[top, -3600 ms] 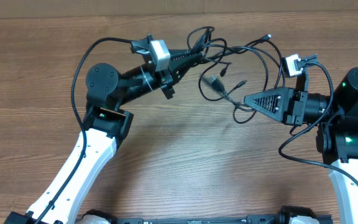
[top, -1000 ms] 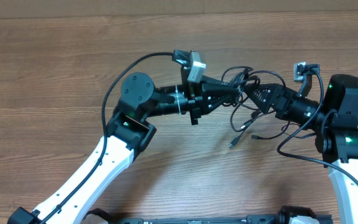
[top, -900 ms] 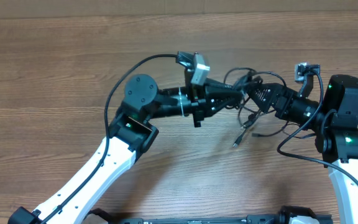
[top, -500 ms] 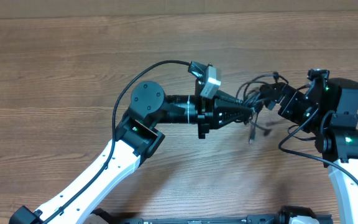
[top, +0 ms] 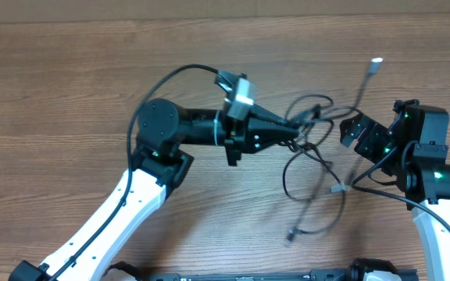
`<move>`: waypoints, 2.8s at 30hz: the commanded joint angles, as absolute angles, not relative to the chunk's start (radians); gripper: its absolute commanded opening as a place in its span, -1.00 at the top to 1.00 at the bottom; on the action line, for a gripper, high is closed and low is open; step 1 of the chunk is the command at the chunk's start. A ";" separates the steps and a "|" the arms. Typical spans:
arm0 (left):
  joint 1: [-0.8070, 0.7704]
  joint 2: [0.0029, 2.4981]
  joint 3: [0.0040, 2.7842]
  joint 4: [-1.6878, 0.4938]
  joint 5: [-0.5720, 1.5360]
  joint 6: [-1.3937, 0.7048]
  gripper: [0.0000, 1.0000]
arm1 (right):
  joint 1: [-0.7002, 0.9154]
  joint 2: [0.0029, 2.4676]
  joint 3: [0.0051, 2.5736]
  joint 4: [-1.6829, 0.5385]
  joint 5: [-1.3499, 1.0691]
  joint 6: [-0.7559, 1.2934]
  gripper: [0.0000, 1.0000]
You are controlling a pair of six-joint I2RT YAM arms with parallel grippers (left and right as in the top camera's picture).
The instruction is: Untangle cables
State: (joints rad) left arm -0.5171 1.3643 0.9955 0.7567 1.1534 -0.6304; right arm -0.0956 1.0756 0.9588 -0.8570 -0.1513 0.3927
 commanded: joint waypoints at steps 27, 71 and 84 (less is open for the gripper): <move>-0.400 1.359 1.011 0.443 1.198 0.097 0.92 | -0.093 1.075 0.970 -0.659 -1.337 0.156 -1.00; -0.582 1.464 1.011 0.430 1.198 0.501 0.59 | -0.093 1.075 0.970 -0.315 -1.407 0.663 0.72; -0.550 1.462 1.011 0.427 1.142 0.417 0.56 | -0.093 1.075 0.970 -0.283 -1.400 0.662 0.92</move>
State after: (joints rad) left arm -0.5751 1.4685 0.9955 0.4259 1.1664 0.4694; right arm -0.0959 1.0763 0.9588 -0.3054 -1.3952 0.6674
